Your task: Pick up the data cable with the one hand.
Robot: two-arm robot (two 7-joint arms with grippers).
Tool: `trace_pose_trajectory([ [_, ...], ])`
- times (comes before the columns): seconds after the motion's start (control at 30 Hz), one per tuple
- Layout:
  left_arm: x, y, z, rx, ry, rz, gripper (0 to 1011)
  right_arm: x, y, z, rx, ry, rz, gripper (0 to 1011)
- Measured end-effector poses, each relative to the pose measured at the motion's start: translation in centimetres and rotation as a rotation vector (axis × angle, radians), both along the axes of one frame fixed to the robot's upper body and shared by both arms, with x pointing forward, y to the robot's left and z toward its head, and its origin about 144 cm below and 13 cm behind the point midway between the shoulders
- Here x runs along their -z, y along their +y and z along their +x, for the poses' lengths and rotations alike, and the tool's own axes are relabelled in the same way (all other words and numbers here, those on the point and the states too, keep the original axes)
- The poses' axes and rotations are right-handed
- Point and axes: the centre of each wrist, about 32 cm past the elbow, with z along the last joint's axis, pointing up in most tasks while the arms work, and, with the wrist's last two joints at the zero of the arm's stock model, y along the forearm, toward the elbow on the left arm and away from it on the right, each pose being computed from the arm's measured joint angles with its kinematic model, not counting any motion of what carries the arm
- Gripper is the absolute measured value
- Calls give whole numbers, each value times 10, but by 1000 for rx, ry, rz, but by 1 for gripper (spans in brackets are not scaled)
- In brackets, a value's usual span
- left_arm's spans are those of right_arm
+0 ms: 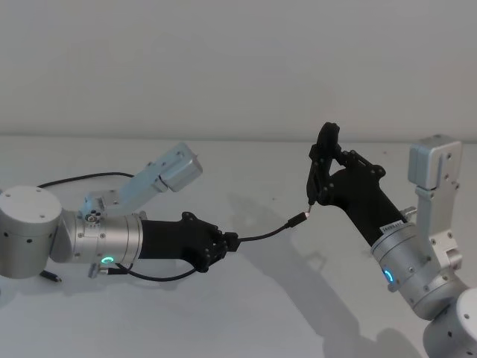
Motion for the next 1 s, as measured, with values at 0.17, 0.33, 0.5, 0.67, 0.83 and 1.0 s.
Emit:
trace_pose_trajectory([
  [0.17,0,0,0,0,0,0,57,1,0,0,-1,4,-2,275],
  [0.33,0,0,0,0,0,0,58,1,0,1,-1,7,-3,275],
  [0.5,0,0,0,0,0,0,58,1,1,1,-2,9,-4,275],
  [0.67,0,0,0,0,0,0,58,0,1,2,-4,8,-6,274],
  [0.83,0,0,0,0,0,0,57,0,1,2,-4,9,-7,274],
  [1.0,0,0,0,0,0,0,58,0,1,2,-4,9,-7,274],
])
